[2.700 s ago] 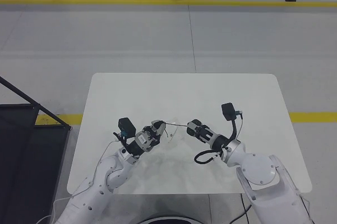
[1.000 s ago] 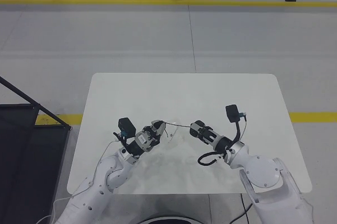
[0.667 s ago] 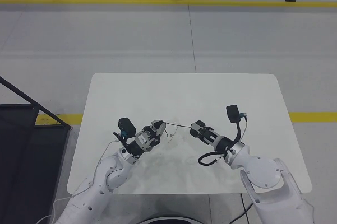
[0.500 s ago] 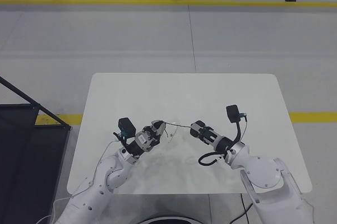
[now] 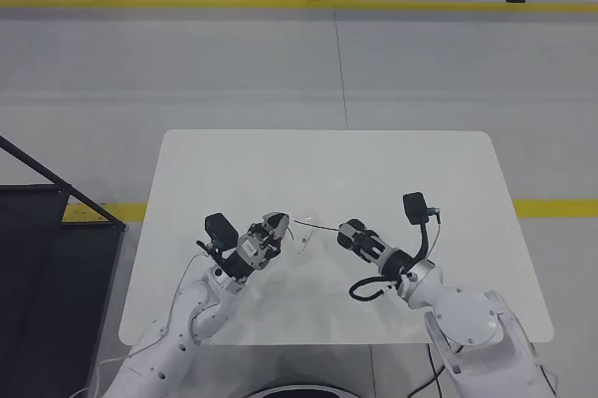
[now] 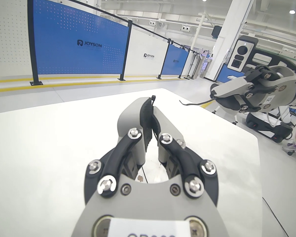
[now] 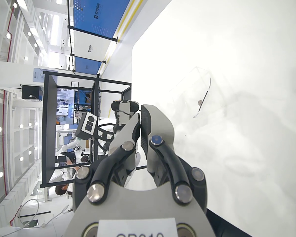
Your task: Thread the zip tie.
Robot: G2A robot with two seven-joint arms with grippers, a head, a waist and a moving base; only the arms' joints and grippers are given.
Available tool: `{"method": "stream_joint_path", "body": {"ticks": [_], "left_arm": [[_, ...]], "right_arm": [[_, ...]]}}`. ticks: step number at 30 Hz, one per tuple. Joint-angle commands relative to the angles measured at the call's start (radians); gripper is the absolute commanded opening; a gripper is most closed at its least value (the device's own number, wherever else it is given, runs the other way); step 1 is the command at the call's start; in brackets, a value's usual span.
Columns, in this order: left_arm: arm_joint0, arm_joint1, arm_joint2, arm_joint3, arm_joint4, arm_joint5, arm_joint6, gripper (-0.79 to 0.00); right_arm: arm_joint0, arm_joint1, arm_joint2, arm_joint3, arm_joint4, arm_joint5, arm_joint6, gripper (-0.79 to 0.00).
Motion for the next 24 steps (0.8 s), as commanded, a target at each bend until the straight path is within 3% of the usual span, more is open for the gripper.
{"method": "stream_joint_path", "body": {"ticks": [1, 9, 24], "left_arm": [[0.000, -0.002, 0.004, 0.005, 0.007, -0.001, 0.013, -0.785], [-0.001, -0.009, 0.009, 0.014, 0.037, 0.006, 0.050, -0.785], [0.003, -0.014, 0.006, 0.024, 0.057, 0.010, 0.068, -0.785]], "right_arm": [[0.005, -0.001, -0.009, -0.006, -0.005, 0.023, 0.000, -0.785], [0.042, -0.007, -0.041, -0.012, -0.009, 0.105, -0.004, -0.785], [0.048, -0.011, -0.055, -0.015, -0.001, 0.128, -0.019, -0.785]]}}
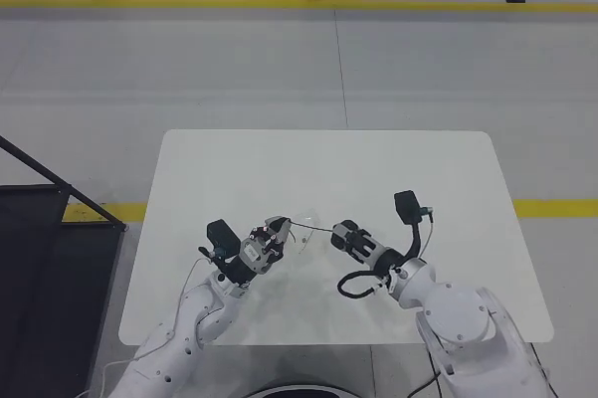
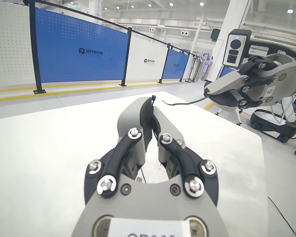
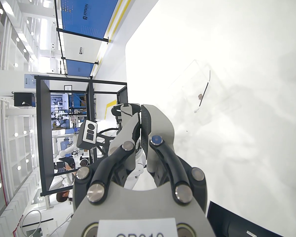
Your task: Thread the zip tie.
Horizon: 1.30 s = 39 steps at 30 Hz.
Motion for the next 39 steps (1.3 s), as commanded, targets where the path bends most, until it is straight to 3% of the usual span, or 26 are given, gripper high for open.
{"method": "stream_joint_path", "body": {"ticks": [1, 30, 39], "left_arm": [[0.000, 0.000, 0.000, 0.000, 0.000, 0.000, 0.000, -0.785], [0.000, 0.000, 0.000, 0.000, 0.000, 0.000, 0.000, -0.785], [0.000, 0.000, 0.000, 0.000, 0.000, 0.000, 0.000, -0.785]], "right_arm": [[0.004, -0.001, -0.004, 0.002, 0.001, 0.002, -0.001, -0.785], [0.051, -0.013, -0.045, 0.020, -0.006, 0.045, -0.027, -0.785], [0.037, -0.018, -0.046, 0.009, 0.032, 0.003, -0.049, -0.785]]}}
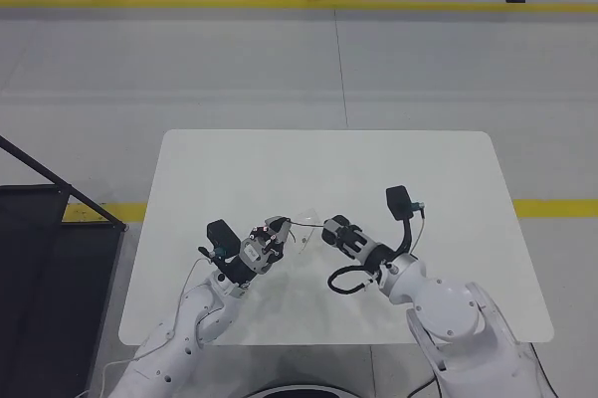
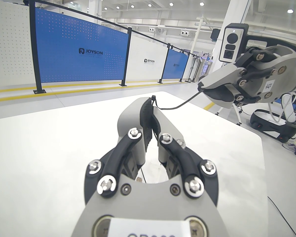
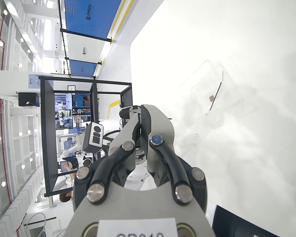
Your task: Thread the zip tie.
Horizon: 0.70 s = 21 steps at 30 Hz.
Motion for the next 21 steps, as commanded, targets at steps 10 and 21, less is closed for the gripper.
{"method": "stream_joint_path", "body": {"ticks": [10, 21], "left_arm": [[0.000, 0.000, 0.000, 0.000, 0.000, 0.000, 0.000, -0.785], [0.000, 0.000, 0.000, 0.000, 0.000, 0.000, 0.000, -0.785]], "right_arm": [[-0.040, -0.002, 0.018, -0.010, 0.049, -0.080, -0.014, -0.785], [-0.041, -0.005, 0.020, 0.003, 0.102, -0.136, -0.006, -0.785]]}}
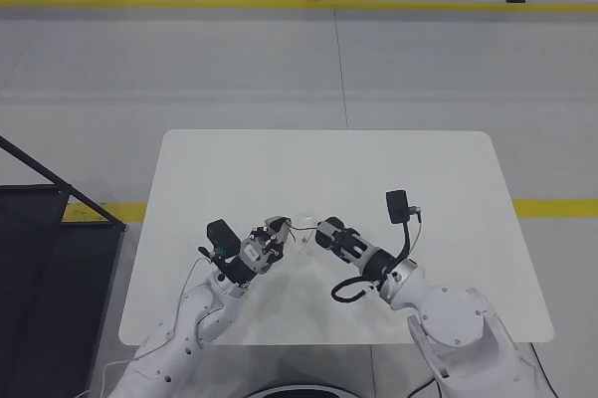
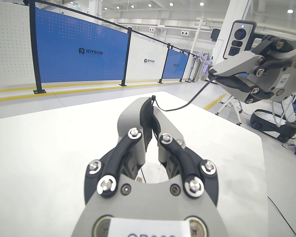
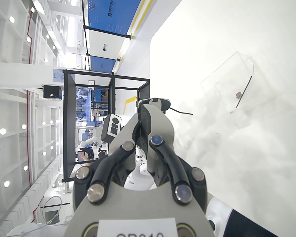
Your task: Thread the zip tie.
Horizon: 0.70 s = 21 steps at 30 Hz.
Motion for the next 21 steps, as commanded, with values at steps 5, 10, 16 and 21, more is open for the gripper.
{"method": "stream_joint_path", "body": {"ticks": [5, 10, 16, 21], "left_arm": [[0.000, 0.000, 0.000, 0.000, 0.000, 0.000, 0.000, -0.785], [0.000, 0.000, 0.000, 0.000, 0.000, 0.000, 0.000, -0.785], [0.000, 0.000, 0.000, 0.000, 0.000, 0.000, 0.000, -0.785], [0.000, 0.000, 0.000, 0.000, 0.000, 0.000, 0.000, -0.785]], "right_arm": [[-0.004, -0.003, 0.003, 0.002, 0.026, -0.010, -0.016, -0.785], [-0.005, -0.006, 0.003, 0.005, 0.048, -0.012, -0.039, -0.785], [-0.012, -0.010, -0.004, 0.002, 0.050, -0.027, -0.078, -0.785], [-0.020, -0.014, -0.007, 0.001, 0.058, -0.046, -0.109, -0.785]]}}
